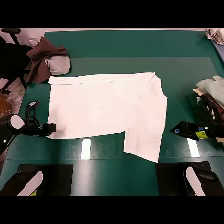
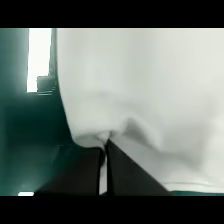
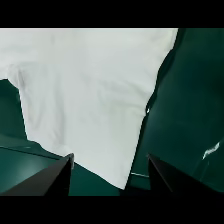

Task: Fold the shirts.

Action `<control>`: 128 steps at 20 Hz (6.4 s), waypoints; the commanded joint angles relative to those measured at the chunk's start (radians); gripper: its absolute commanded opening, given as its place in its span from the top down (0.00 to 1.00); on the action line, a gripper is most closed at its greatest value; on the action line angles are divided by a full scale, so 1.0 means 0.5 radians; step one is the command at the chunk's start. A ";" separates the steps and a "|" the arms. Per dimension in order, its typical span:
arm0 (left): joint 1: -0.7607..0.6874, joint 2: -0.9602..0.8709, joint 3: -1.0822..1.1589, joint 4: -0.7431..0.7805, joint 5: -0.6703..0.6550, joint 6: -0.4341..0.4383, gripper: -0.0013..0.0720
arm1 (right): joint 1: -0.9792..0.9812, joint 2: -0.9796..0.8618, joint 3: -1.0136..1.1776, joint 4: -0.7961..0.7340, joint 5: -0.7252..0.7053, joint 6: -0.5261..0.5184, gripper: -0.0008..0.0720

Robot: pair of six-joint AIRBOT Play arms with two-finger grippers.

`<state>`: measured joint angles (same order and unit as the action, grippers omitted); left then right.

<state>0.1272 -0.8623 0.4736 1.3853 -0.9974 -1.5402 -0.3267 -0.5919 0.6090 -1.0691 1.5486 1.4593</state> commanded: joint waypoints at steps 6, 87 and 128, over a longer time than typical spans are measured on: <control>0.001 0.002 0.354 -0.056 -0.126 -0.060 0.94 | 0.003 0.003 -0.249 -0.011 0.072 0.110 0.17; 0.000 -1.384 2.071 0.122 0.407 -0.493 0.45 | 0.416 -2.641 2.667 -0.218 -0.272 0.163 0.24; -0.852 -1.614 2.094 -0.223 0.146 -0.006 0.76 | 0.357 -1.997 1.605 0.842 -0.780 -0.192 0.97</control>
<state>-0.2512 -1.6527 1.5196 1.3178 -1.0195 -1.5650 -0.1421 -1.6711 1.4040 -0.6357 1.1225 1.3033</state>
